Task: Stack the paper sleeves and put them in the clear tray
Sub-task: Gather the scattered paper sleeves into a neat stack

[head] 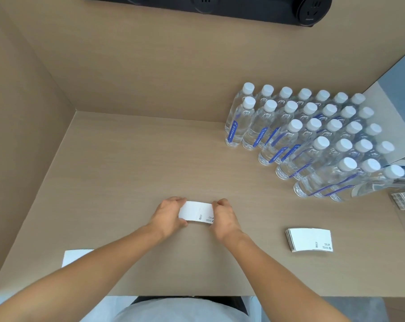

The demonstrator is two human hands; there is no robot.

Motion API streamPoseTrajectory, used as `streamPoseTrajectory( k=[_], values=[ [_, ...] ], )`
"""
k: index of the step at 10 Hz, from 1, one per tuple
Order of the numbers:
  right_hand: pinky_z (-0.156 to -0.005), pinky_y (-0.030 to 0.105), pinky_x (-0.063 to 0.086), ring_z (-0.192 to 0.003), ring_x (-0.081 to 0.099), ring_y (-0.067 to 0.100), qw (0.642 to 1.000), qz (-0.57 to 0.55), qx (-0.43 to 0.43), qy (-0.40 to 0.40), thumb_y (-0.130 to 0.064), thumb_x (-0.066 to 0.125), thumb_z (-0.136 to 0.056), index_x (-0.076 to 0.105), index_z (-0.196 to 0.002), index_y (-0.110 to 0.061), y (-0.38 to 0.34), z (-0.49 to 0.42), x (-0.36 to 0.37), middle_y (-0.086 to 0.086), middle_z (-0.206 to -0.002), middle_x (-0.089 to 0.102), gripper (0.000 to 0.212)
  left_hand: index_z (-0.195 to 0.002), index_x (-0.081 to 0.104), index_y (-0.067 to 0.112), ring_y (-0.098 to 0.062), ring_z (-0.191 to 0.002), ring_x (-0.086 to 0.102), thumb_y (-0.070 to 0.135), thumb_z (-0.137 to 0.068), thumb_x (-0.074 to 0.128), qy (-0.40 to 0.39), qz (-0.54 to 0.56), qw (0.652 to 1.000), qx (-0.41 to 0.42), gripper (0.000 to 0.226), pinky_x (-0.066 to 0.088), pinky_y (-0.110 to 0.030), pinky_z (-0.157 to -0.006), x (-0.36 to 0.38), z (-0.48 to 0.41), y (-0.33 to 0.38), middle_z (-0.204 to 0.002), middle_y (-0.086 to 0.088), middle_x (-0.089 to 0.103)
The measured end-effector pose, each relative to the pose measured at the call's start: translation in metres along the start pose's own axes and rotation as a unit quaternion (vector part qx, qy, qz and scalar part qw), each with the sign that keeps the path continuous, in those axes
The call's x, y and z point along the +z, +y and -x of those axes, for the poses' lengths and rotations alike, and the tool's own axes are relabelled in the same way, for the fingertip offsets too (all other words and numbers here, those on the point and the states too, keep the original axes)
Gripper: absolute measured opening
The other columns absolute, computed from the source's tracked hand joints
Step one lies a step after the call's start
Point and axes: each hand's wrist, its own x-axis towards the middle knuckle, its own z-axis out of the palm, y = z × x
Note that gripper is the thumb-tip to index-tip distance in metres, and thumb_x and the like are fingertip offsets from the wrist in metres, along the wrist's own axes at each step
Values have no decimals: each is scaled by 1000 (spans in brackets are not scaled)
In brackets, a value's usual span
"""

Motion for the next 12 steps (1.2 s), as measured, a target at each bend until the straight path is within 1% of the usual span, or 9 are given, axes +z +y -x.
streamPoseTrajectory(
  k=[1,3,4,5,6,7,8,9,12],
  values=[
    [-87,34,43,-108,51,33,991,99,-92,7,0,52,-86,52,-116,-3,3,7,3,19,-121,48,30,-146,41,15,-24,-137,36,22,-81,74,-1,-17,1000,-9,73,32,-32,-114,8,3,2,-157,-3,34],
    [-73,29,46,-100,54,27,994,55,-76,-50,0,59,-79,56,-109,-6,11,-6,-13,5,-117,44,31,-119,59,23,-10,-83,55,16,-69,80,9,39,999,-25,54,48,-24,-85,-1,4,9,-125,10,50],
    [-72,28,49,-91,57,24,995,-27,-77,-50,-1,61,-74,60,-101,-10,22,-7,-14,2,-111,44,29,-121,59,22,-11,-89,57,10,-73,74,32,30,999,-32,52,45,-18,-83,5,7,14,-129,7,51],
    [-83,40,56,-90,62,28,984,-175,-37,-21,6,57,-72,59,-112,-10,29,-2,-12,3,-113,42,43,-140,48,18,-16,-91,62,1,-78,68,77,69,992,-77,67,48,-19,-87,20,17,22,-144,-1,44],
    [-84,37,54,-91,57,24,987,-155,-34,-21,7,53,-77,37,-139,-11,30,8,-11,3,-117,37,67,-151,27,16,-14,-79,62,2,-78,68,115,122,973,-160,85,51,-25,-87,28,30,24,-155,1,22],
    [-76,30,47,-92,50,21,994,-98,-21,45,4,46,-79,31,-143,-14,29,24,-7,1,-115,36,68,-151,26,15,-12,-77,58,2,-76,70,131,135,967,-169,87,50,-25,-84,27,43,10,-151,1,23],
    [-79,34,50,-108,51,24,995,-25,-48,79,-3,49,-84,38,-139,-16,10,42,3,2,-122,41,58,-147,34,16,-11,-79,56,2,-75,70,143,116,972,-145,82,51,-26,-85,12,65,-20,-141,1,34],
    [-85,37,51,-106,55,27,994,-8,-80,73,-7,48,-87,48,-131,-12,-33,61,27,6,-124,47,44,-143,39,20,-12,-87,54,8,-78,69,131,66,983,-108,72,48,-25,-90,-11,99,-65,-136,3,38],
    [-99,31,44,-111,55,29,990,-51,-120,-57,-14,62,-83,51,-128,-9,-191,111,141,10,-125,48,47,-133,52,12,-26,-120,51,6,-89,57,82,2,991,-105,45,34,-26,-107,-81,201,-203,-135,-6,50]
  ],
)
